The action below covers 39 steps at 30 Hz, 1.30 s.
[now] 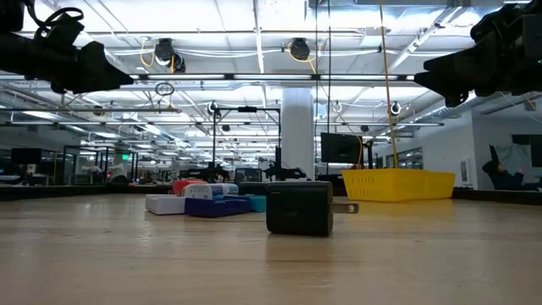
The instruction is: Pick & Place Office items
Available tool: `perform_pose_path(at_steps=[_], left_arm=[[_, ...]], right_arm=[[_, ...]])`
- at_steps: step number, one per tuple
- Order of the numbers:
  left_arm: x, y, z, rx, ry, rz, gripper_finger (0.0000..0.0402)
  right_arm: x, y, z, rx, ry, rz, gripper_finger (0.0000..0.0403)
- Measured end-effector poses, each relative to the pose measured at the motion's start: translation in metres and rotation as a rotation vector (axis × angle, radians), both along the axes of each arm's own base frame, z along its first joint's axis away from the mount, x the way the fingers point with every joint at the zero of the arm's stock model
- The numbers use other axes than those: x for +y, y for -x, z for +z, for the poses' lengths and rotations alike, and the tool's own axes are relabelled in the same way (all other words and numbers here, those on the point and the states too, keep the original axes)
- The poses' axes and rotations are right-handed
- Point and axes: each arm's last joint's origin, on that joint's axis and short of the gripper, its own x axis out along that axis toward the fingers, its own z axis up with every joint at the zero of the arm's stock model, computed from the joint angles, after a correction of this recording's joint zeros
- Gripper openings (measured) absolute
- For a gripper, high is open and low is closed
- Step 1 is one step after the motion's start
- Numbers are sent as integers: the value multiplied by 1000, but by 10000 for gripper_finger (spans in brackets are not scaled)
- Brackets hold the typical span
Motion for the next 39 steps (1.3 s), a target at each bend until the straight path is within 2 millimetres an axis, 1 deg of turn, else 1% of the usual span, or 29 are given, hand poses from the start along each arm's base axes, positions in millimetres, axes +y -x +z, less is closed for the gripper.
perform_pose_path(at_steps=[24,27,33,36,39], left_arm=[[0,0,0,-3,-1,0,273],[0,0,5,-60,-4,-1,274],[-2,1,16,-348,109,-109,274],[-2,1,17,-356,113,-132,273],[0,3,16,-301,73,-11,273]], right_arm=[[0,0,0,0,0,0,196],[0,0,0,0,0,0,196],[0,0,0,0,0,0,196],[0,0,0,0,0,0,196],[0,0,0,0,0,0,196]])
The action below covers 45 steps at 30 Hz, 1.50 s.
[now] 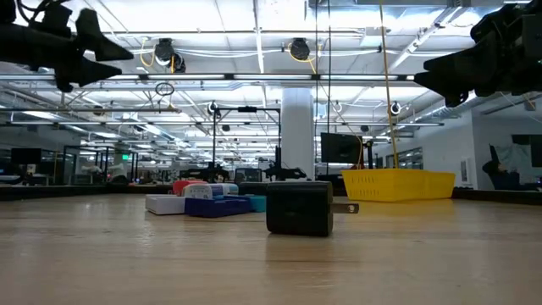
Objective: Pick & Place Office items
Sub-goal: Put the pink charger adapter into the top yellow basket
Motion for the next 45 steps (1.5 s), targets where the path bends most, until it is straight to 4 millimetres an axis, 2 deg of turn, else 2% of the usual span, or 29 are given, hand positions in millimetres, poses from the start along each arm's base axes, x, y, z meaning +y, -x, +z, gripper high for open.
perform_pose_path(at_steps=[4,10,14,19,23,27,32,37,45], left_arm=[[0,-2,-5,-9,64,-17,273],[-1,-20,-22,-102,221,-243,274],[-4,-38,-30,-42,283,-464,273],[-5,-65,-30,121,401,-518,273],[-5,-96,-26,293,460,-572,273],[0,-131,-20,436,500,-547,273],[3,-167,-24,667,618,-546,273],[4,-185,-29,886,763,-523,273],[-7,-197,-42,879,938,-528,273]], right_arm=[[0,0,0,0,0,0,196],[0,0,0,1,0,0,196],[0,0,0,1,0,0,196],[0,0,0,0,0,0,196],[0,0,0,1,0,0,196],[0,0,0,0,0,0,196],[0,0,0,0,0,0,196],[0,0,0,0,0,0,196],[0,0,0,1,0,0,196]])
